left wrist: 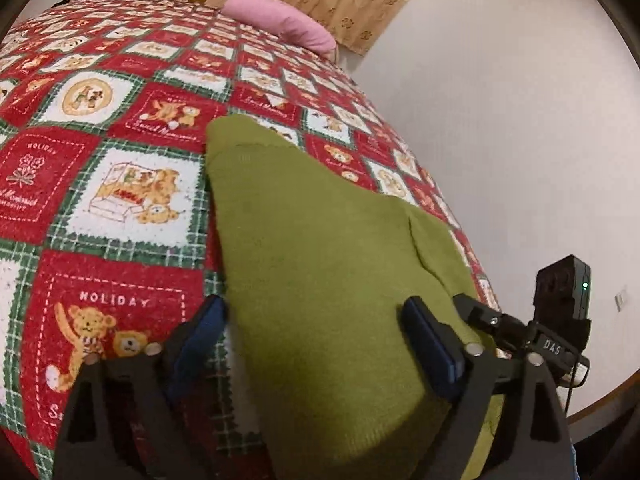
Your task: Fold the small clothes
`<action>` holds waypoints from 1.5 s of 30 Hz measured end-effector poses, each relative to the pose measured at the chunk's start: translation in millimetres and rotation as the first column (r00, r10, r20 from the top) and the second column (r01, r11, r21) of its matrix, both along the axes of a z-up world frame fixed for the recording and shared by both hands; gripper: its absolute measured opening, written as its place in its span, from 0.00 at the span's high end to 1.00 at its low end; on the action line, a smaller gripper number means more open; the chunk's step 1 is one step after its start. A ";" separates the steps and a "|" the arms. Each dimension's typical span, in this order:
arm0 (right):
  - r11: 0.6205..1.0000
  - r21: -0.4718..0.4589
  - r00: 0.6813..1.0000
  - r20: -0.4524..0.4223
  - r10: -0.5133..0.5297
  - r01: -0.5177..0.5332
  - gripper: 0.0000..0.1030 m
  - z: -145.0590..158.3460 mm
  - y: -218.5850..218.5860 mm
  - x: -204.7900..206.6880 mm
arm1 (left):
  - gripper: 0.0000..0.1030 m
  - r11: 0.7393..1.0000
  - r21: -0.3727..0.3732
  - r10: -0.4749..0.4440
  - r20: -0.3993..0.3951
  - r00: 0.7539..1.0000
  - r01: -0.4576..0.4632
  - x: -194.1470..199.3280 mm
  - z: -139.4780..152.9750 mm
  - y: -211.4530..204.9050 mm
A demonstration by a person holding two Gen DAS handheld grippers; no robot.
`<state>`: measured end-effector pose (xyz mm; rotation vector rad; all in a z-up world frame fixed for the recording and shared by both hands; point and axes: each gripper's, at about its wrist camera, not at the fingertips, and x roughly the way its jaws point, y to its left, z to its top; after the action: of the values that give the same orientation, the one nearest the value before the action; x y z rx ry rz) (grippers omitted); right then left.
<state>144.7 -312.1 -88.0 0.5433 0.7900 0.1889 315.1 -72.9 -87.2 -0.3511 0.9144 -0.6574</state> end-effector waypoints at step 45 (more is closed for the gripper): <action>0.877 -0.323 0.915 0.310 -0.257 0.356 0.76 140.5 61.5 -238.7 | 0.54 0.968 0.039 -0.249 0.240 0.938 0.246 -149.8 98.4 -49.0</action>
<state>-94.0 -250.6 52.4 0.2671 0.4562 -0.1863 165.3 -121.8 11.2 -0.1427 0.7309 -0.9073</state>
